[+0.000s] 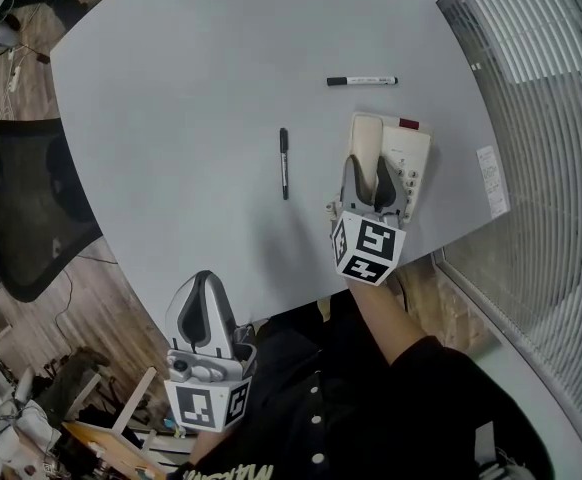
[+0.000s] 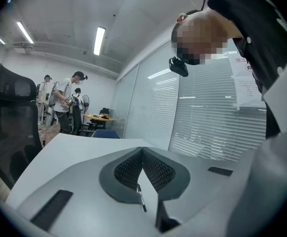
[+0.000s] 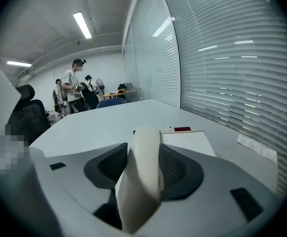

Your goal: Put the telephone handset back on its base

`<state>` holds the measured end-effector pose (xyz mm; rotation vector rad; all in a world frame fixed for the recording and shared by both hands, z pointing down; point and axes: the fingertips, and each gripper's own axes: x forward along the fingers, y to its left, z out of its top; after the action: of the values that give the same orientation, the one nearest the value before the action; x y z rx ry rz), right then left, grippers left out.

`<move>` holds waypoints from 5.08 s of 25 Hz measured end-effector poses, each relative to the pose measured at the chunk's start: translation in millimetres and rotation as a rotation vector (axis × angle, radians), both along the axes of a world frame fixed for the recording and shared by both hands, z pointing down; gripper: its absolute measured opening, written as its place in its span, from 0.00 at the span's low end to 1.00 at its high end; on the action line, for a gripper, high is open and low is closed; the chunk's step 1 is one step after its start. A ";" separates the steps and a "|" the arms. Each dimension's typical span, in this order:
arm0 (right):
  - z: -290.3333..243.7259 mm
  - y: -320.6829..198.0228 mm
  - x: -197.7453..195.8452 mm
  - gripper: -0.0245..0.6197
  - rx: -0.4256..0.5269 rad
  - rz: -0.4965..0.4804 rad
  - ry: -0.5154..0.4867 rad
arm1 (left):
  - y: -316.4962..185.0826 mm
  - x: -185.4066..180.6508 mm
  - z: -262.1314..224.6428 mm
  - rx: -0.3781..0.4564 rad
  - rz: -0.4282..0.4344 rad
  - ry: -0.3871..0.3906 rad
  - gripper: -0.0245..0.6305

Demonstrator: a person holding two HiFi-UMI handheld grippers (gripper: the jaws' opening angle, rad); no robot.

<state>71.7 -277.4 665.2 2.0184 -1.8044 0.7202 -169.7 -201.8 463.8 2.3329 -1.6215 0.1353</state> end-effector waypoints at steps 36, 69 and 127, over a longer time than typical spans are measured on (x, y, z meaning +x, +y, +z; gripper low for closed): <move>-236.1 16.6 13.2 0.09 0.469 -0.572 -0.118 | 7.2 -5.2 -94.1 0.315 -0.080 -0.013 0.06; -332.9 25.1 -8.3 0.09 0.730 -0.668 -0.075 | 33.5 -62.1 -149.3 0.465 -0.240 -0.035 0.06; -326.0 34.1 -28.2 0.08 0.735 -0.773 0.021 | 39.9 -40.9 -145.4 0.456 -0.226 -0.025 0.06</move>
<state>43.5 -243.3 339.2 1.3833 -2.8187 -0.2319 -210.6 -161.9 318.4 2.4353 -2.0934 -0.2841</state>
